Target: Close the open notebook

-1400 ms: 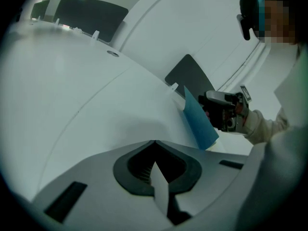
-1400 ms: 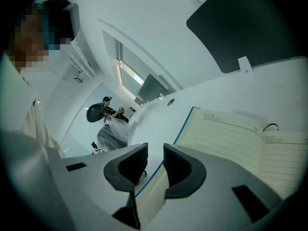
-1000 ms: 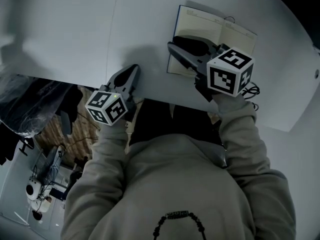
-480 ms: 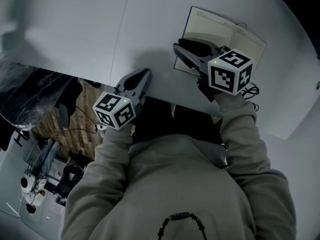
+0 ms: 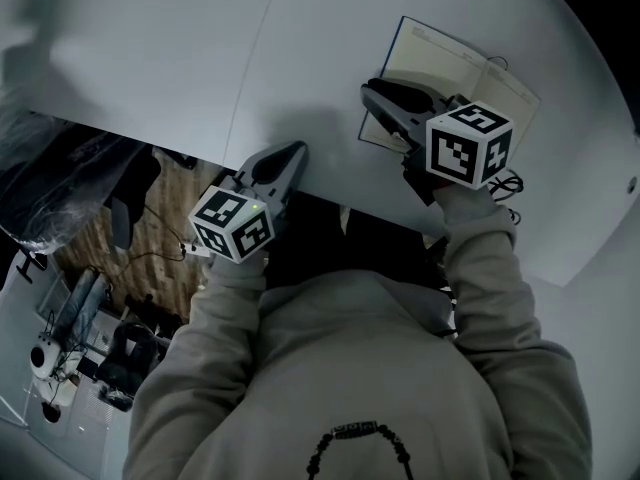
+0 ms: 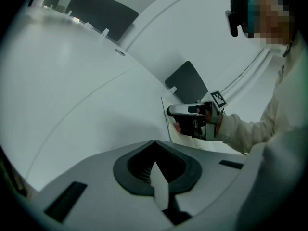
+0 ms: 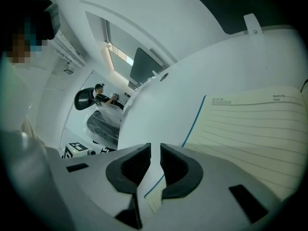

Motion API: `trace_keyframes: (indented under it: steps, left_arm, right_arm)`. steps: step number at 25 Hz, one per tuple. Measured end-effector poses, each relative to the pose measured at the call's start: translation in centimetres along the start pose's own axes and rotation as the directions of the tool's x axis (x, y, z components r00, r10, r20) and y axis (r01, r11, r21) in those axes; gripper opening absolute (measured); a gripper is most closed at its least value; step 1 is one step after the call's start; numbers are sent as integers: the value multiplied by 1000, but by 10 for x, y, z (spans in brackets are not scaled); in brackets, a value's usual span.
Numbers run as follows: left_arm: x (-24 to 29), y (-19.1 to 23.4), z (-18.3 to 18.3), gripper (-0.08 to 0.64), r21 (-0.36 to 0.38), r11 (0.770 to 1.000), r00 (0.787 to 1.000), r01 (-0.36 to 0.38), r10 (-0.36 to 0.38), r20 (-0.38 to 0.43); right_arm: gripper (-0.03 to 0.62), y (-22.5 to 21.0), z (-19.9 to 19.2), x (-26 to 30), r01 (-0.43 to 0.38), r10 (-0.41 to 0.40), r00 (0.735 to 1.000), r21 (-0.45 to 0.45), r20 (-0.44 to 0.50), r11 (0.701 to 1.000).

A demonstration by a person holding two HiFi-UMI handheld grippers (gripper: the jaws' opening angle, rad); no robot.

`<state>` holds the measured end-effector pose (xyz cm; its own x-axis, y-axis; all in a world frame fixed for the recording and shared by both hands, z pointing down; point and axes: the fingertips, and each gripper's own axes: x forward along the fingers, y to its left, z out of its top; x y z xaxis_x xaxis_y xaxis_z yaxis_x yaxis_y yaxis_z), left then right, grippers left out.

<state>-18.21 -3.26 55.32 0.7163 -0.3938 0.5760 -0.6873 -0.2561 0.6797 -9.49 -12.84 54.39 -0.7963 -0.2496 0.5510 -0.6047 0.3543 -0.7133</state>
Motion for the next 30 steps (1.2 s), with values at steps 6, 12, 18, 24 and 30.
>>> trace_keyframes:
  steps: [6, 12, 18, 24, 30]
  left_arm:
    - [3, -14, 12, 2, 17, 1000, 1000, 13, -13, 9]
    - [4, -17, 16, 2, 31, 999, 1000, 16, -16, 13]
    - [3, -26, 18, 2, 52, 998, 999, 26, -27, 28]
    - [-3, -30, 22, 2, 65, 997, 998, 34, -37, 45]
    - [-6, -39, 23, 2, 70, 997, 997, 39, -43, 58]
  right_arm:
    - [74, -3, 11, -11, 14, -14, 1000, 26, 12, 1000]
    - [75, 5, 22, -20, -21, 20, 999, 28, 43, 999]
    - [74, 8, 23, -30, -16, 16, 998, 5, 56, 1000]
    - [48, 16, 22, -33, -4, 5, 998, -12, 59, 1000]
    - [22, 25, 27, -43, 6, -4, 998, -42, 55, 999]
